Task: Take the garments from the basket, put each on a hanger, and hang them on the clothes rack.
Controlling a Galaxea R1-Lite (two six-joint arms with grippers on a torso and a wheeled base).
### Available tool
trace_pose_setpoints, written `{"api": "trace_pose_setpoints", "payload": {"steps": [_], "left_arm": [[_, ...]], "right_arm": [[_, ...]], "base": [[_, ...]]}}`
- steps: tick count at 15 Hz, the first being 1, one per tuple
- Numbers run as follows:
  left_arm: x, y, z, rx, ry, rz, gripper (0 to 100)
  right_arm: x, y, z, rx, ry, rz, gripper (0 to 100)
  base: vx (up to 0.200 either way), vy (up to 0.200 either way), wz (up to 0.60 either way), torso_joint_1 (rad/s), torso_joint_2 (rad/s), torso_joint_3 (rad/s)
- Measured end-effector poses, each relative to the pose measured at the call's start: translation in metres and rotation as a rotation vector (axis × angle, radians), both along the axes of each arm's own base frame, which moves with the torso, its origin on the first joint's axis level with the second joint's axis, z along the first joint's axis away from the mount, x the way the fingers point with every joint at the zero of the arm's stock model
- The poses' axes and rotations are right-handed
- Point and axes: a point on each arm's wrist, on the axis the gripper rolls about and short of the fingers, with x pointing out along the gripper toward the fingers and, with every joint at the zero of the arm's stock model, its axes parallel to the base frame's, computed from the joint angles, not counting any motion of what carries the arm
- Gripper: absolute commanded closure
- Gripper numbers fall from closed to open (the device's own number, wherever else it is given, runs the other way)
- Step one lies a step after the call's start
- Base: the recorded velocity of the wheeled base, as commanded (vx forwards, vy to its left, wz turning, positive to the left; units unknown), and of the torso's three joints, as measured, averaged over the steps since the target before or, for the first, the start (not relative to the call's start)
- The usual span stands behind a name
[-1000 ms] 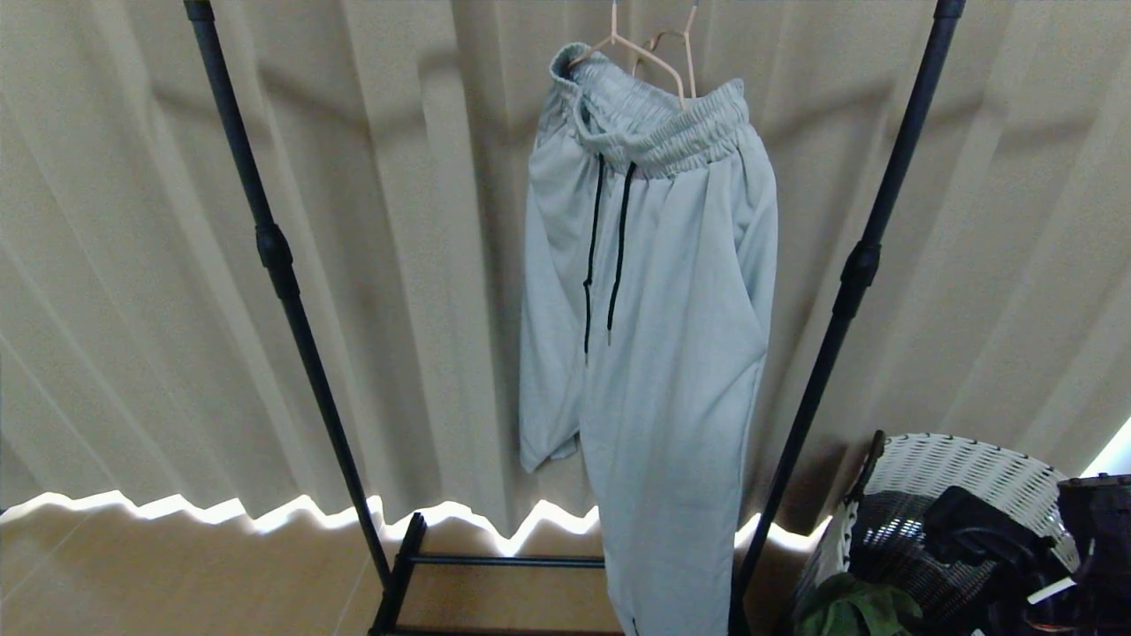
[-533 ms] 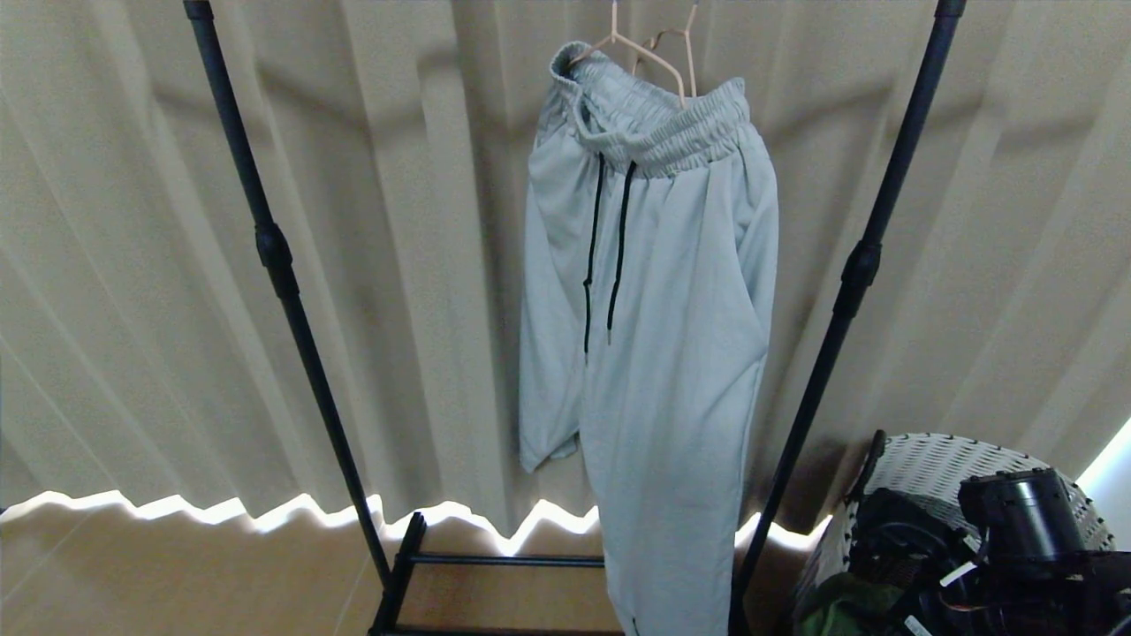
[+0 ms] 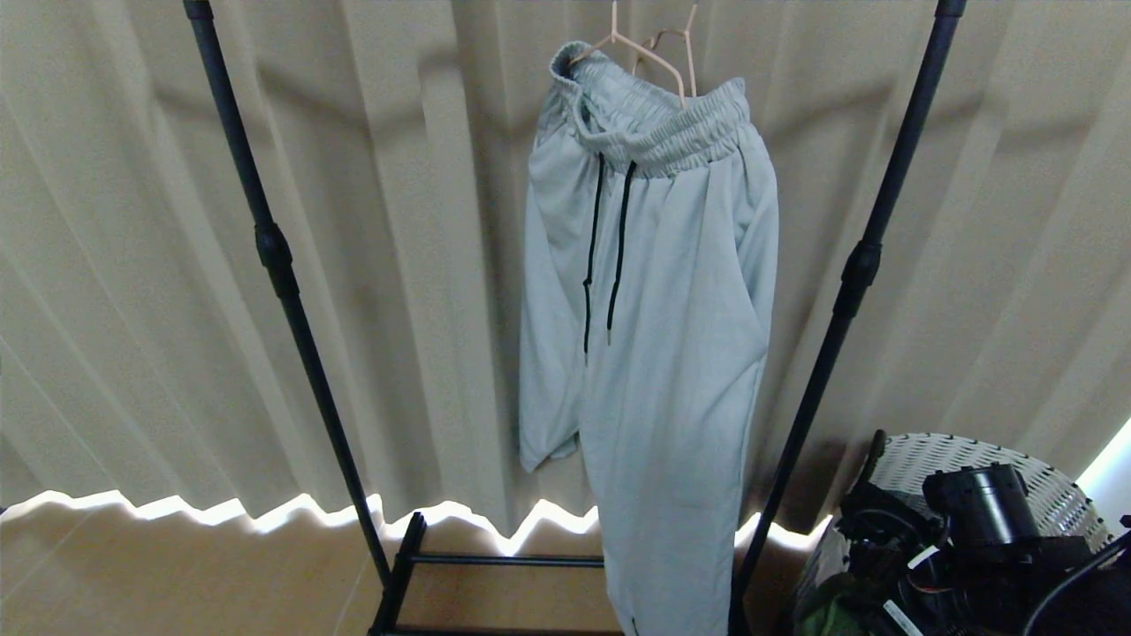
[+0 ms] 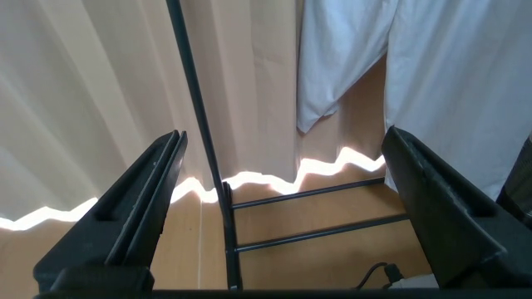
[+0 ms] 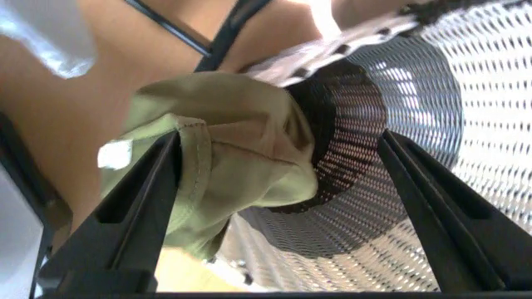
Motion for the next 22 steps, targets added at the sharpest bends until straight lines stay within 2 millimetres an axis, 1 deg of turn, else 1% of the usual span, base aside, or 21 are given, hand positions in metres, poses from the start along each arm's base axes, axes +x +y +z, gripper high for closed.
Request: {"api": "trace_pose_setpoints", "payload": {"steps": [2, 3, 8, 10, 12, 14, 18, 20, 22], "left_arm": [[0.0, 0.0, 0.0, 0.0, 0.0, 0.0, 0], [0.0, 0.0, 0.0, 0.0, 0.0, 0.0, 0], [0.0, 0.0, 0.0, -0.002, 0.0, 0.0, 0], [0.0, 0.0, 0.0, -0.002, 0.0, 0.0, 0], [0.0, 0.0, 0.0, -0.001, 0.0, 0.0, 0], [0.0, 0.0, 0.0, -0.001, 0.0, 0.0, 0], [0.0, 0.0, 0.0, 0.005, 0.001, -0.009, 0], [0.0, 0.0, 0.0, 0.005, 0.0, -0.009, 0], [0.0, 0.0, 0.0, 0.005, 0.001, -0.01, 0]], "right_arm": [[0.002, -0.002, -0.003, 0.0, 0.012, -0.013, 0], [0.002, -0.003, -0.004, 0.0, 0.015, -0.014, 100], [0.001, -0.003, -0.006, 0.01, 0.026, -0.017, 100], [-0.002, -0.003, -0.002, 0.048, -0.017, -0.056, 100], [-0.007, 0.002, 0.009, 0.113, -0.129, -0.092, 100], [-0.012, 0.007, 0.025, 0.188, -0.274, -0.106, 100], [-0.017, 0.012, 0.064, 0.288, -0.573, -0.075, 100], [-0.018, 0.018, 0.079, 0.327, -0.686, -0.038, 100], [-0.02, 0.023, 0.084, 0.347, -0.724, -0.012, 100]], "base": [[0.0, 0.0, 0.0, 0.0, 0.0, 0.0], [0.0, 0.0, 0.0, 0.0, 0.0, 0.0], [0.0, 0.0, 0.0, 0.0, 0.0, 0.0], [0.0, 0.0, 0.0, 0.0, 0.0, 0.0], [0.0, 0.0, 0.0, 0.0, 0.0, 0.0], [0.0, 0.0, 0.0, 0.0, 0.0, 0.0], [0.0, 0.0, 0.0, 0.0, 0.0, 0.0], [-0.2, 0.0, 0.0, 0.005, 0.0, 0.0], [-0.2, 0.0, 0.0, 0.002, 0.0, 0.0]]}}
